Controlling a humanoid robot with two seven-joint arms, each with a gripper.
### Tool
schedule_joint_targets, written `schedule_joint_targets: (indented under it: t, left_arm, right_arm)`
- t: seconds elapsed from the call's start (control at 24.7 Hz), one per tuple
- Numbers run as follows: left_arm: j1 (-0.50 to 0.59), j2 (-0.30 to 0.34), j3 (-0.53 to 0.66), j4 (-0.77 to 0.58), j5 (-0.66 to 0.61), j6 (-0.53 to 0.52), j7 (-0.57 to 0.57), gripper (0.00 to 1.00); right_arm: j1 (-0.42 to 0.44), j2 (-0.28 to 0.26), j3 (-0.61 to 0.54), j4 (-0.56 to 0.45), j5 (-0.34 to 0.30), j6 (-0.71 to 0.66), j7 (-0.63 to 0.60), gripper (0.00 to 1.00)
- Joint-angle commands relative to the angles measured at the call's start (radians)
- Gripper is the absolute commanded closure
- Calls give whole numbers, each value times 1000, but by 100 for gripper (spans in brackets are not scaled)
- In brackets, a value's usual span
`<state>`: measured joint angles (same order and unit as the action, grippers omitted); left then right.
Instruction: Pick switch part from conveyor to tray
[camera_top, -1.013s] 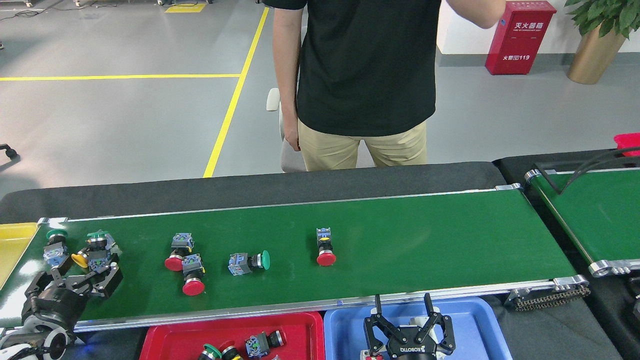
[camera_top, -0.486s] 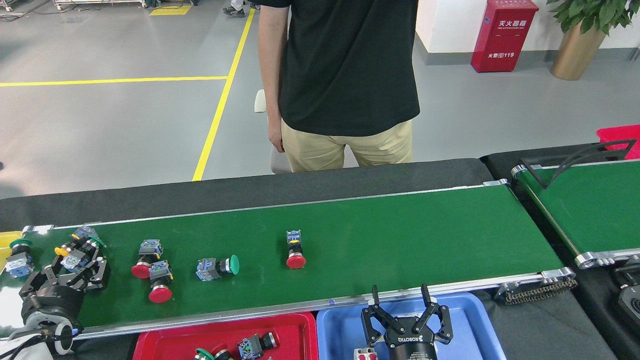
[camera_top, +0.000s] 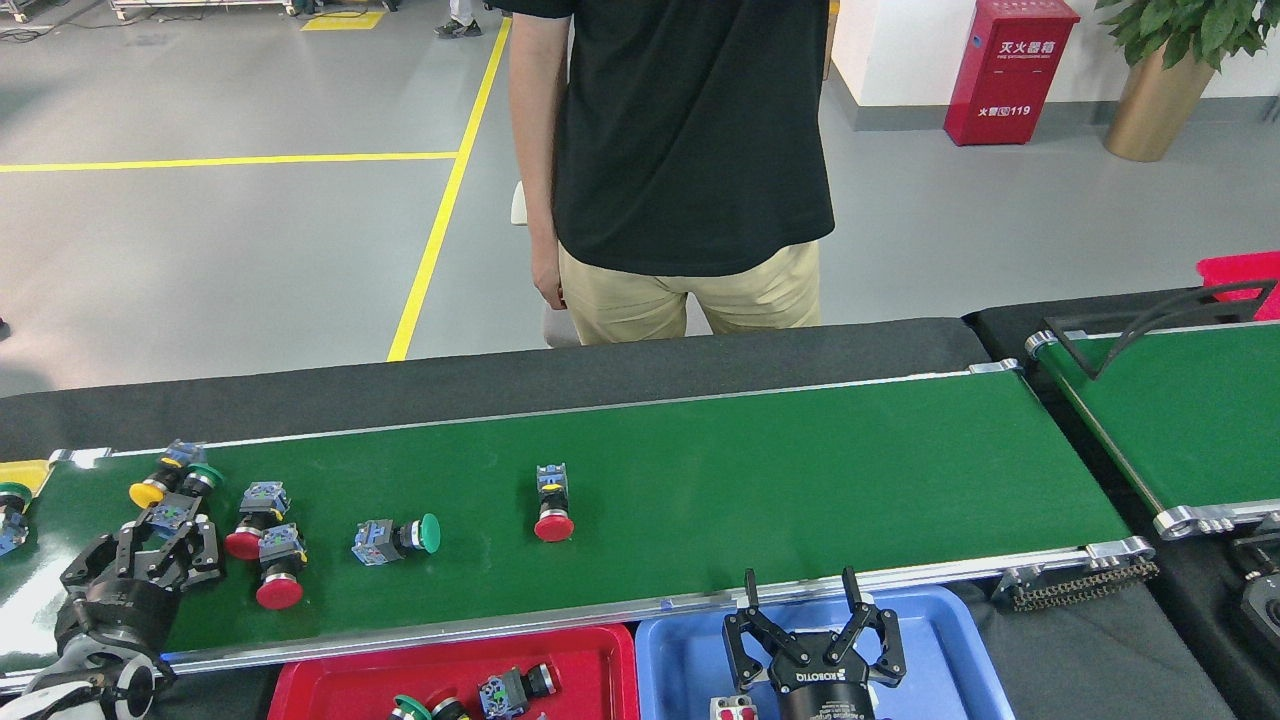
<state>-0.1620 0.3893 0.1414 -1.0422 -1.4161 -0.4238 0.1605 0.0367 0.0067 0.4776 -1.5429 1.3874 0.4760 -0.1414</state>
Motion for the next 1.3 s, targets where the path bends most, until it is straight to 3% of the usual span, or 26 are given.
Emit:
schedule_joint_targets:
  t: [0.0,0.08,0.24,0.36,0.61,0.65,0.69,0.73,0.77,1.05,1.18,1.26]
  left_arm:
    - [81,17,24,-160,6,-170,5,72]
    - [214,2,58,-320,6,-260,2,71]
    - [360,-43,66,-532,5,-276,-10,68]
    - [380,-102,67,-596,-3,-276,-33,67]
    - [498,-109,55,-703,-3,-294,-42,63]
    - [516,-116,49,-707,-3,-306,-44,55]
    - [521,-121,40,-708,-4,-308,-47,35]
    - [522,-136,37,-708,-3,-306,-49,9]
    - [522,-164,44,-708,-3,-306,-49,0]
    - [521,-225,113,-717,-3,-288,-45,0]
    - [518,-300,219,-730,-4,-161,-47,0]
    - [529,-311,303,-723,-4,-61,-47,0]
  right_arm:
    - [-9,-13,-24,-31,1,4,2,0]
    - [-8,-45,-31,-57,-1,3,3,0]
    - [-3,-102,-45,-115,-21,-8,5,0]
    - [-3,-117,-56,-125,-53,-8,6,0]
    - [-3,-157,-65,-126,-60,-11,16,0]
    - [-4,-157,-65,-126,-60,-11,16,0]
    - [-4,-157,-65,-129,-60,-11,16,0]
    - [-4,-156,-65,-137,-60,-11,17,0]
    - [-4,-156,-66,-140,-60,-11,17,0]
    - [-3,-171,-67,-158,-60,-10,39,0]
    - [-3,-169,-68,-160,-60,-10,39,0]
    - [-4,-169,-70,-161,-60,-10,39,0]
